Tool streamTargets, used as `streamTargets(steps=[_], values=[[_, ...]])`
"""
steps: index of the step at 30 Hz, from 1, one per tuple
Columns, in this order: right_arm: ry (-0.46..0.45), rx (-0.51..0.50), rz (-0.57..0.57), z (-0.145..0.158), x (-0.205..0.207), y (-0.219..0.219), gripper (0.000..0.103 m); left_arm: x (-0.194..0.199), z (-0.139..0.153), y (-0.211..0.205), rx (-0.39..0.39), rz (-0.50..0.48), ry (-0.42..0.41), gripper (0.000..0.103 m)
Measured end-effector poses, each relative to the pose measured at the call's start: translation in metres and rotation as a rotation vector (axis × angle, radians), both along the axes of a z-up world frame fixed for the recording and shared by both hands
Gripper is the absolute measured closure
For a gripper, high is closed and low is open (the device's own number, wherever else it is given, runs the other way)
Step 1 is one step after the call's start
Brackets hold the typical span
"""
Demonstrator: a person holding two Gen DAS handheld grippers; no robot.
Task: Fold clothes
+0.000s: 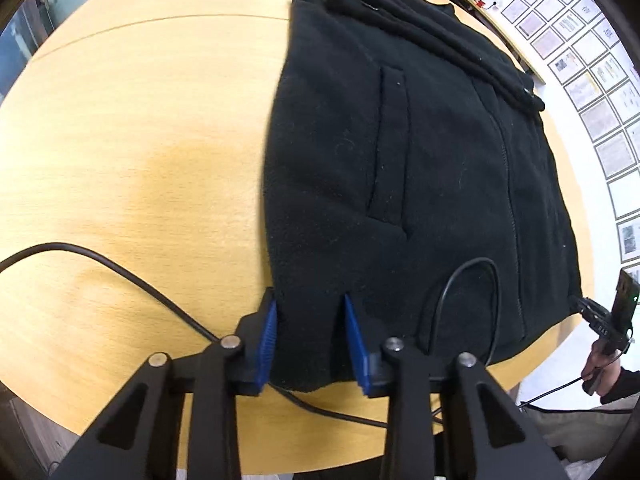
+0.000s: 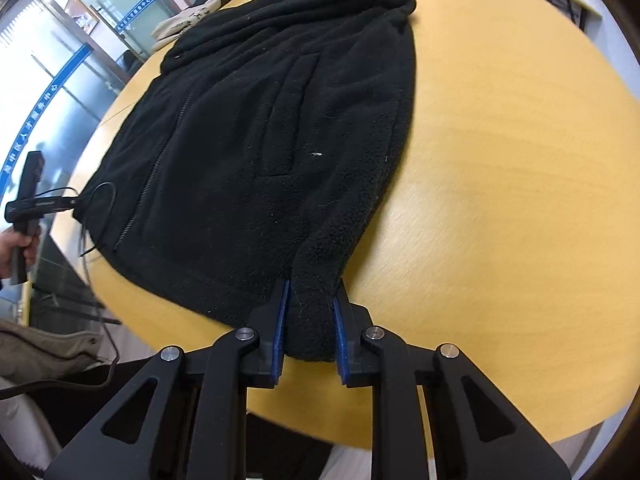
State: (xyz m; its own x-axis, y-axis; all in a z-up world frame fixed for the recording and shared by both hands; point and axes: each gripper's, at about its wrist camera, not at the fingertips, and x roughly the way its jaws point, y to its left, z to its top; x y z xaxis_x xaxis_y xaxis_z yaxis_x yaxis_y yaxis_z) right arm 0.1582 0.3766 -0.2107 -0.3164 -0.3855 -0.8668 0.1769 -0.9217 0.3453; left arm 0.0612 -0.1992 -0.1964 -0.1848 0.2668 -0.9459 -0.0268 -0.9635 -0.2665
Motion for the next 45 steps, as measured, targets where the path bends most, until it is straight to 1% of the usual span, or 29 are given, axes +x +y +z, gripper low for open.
streamTargets(steps=[2, 4, 8, 13, 15, 17, 19, 20, 21, 23, 26, 28, 32, 33, 35, 38, 40, 43, 45], values=[[-0.01, -0.028, -0.016, 0.002, -0.003, 0.004, 0.085, -0.002, 0.0, -0.006, 0.047, 0.007, -0.033, 0.084], [-0.021, -0.055, -0.03, 0.004, -0.007, 0.006, 0.085, -0.003, 0.003, -0.013, 0.097, 0.024, -0.061, 0.087], [-0.003, -0.111, -0.017, 0.028, -0.006, 0.009, 0.085, 0.004, 0.025, -0.032, 0.185, 0.075, -0.083, 0.088], [0.062, -0.229, 0.023, 0.087, -0.005, 0.005, 0.085, 0.014, 0.076, -0.062, 0.276, 0.15, -0.095, 0.088], [0.092, -0.293, 0.009, 0.11, -0.009, 0.009, 0.085, 0.005, 0.099, -0.083, 0.322, 0.198, -0.098, 0.088], [0.148, -0.365, -0.024, 0.136, -0.02, 0.015, 0.085, 0.0, 0.124, -0.093, 0.371, 0.241, -0.075, 0.088], [0.204, -0.41, -0.05, 0.157, -0.038, 0.02, 0.086, -0.014, 0.147, -0.102, 0.432, 0.283, -0.029, 0.089], [0.231, -0.422, -0.051, 0.166, -0.053, 0.019, 0.086, -0.017, 0.157, -0.089, 0.46, 0.3, -0.003, 0.089], [0.257, -0.434, -0.052, 0.175, -0.068, 0.019, 0.086, -0.032, 0.159, -0.083, 0.491, 0.311, 0.027, 0.089], [0.31, -0.457, -0.054, 0.193, -0.097, 0.017, 0.086, -0.056, 0.171, -0.075, 0.53, 0.313, 0.075, 0.089], [0.381, -0.478, -0.056, 0.216, -0.144, 0.015, 0.086, -0.104, 0.189, -0.087, 0.593, 0.302, 0.148, 0.089], [0.418, -0.475, -0.06, 0.227, -0.176, 0.014, 0.086, -0.14, 0.199, -0.079, 0.634, 0.297, 0.184, 0.089], [0.461, -0.435, -0.116, 0.23, -0.236, 0.011, 0.086, -0.218, 0.214, -0.073, 0.684, 0.272, 0.24, 0.089], [0.468, -0.426, -0.133, 0.231, -0.25, 0.013, 0.086, -0.241, 0.221, -0.072, 0.698, 0.272, 0.256, 0.089], [0.471, -0.395, -0.169, 0.228, -0.282, 0.017, 0.086, -0.282, 0.224, -0.075, 0.723, 0.283, 0.293, 0.089], [0.445, -0.325, -0.206, 0.212, -0.332, 0.022, 0.086, -0.352, 0.215, -0.073, 0.711, 0.281, 0.341, 0.09], [0.41, -0.268, -0.215, 0.195, -0.365, 0.024, 0.086, -0.395, 0.184, -0.051, 0.679, 0.274, 0.34, 0.091], [0.357, -0.197, -0.212, 0.158, -0.414, 0.017, 0.085, -0.447, 0.143, -0.044, 0.595, 0.27, 0.315, 0.092], [0.304, -0.155, -0.226, 0.129, -0.447, 0.011, 0.085, -0.469, 0.117, -0.04, 0.536, 0.27, 0.298, 0.092]])
